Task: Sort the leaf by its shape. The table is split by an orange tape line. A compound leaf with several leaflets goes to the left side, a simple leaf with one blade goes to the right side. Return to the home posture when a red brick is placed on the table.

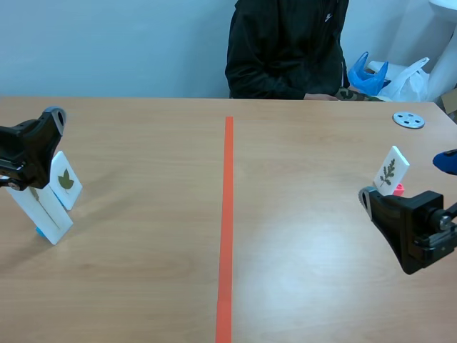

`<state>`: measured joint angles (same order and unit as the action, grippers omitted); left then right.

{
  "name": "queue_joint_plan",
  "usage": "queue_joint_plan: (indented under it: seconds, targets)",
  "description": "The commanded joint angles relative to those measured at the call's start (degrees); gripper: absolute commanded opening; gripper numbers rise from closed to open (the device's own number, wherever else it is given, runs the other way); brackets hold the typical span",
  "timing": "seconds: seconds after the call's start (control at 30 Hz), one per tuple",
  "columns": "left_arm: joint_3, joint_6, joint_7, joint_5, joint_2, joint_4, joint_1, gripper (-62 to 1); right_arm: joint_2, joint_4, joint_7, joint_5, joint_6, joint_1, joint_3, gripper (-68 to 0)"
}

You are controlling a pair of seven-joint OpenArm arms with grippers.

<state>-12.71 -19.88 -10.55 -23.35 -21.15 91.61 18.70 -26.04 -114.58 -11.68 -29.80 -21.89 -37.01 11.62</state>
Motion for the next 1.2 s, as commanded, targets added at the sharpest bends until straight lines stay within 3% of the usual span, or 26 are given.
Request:
queue_joint_plan:
  seconds: [0.0,0.07,0.3,0.7,0.9,1.17]
  targets:
    - [-0.2,-2.4,1.2,-2.1,-0.2,2.6,2.5,1.4,0.0,0.0,1.1,-0.4,0.0,0.7,0.7,0.4]
    - [-0.2,-5.3,3.0,-3.9,-0.6,6.3,5.7,1.4,0.0,0.0,1.0,-0.4,0.0,0.7,0.7,0.4]
    - [-0.2,-8.5,10.9,-4.3,-0.7,16.6,15.2,1.4,0.0,0.0,1.0,-0.4,0.0,0.7,0.7,0.4]
    - [0.2,-7.8,16.0,-4.3,-0.3,18.5,18.6,1.4,0.0,0.0,1.0,-0.6,-0.5,0.7,0.7,0.4]
    - [3.9,-7.9,18.1,-4.3,-0.3,18.5,18.5,1.4,0.0,0.0,1.0,-0.9,-0.5,0.7,0.7,0.4]
    - [8.5,-6.1,17.7,-1.4,-0.3,18.4,17.8,1.4,0.0,0.0,1.1,-0.9,-0.5,0.7,0.7,0.4]
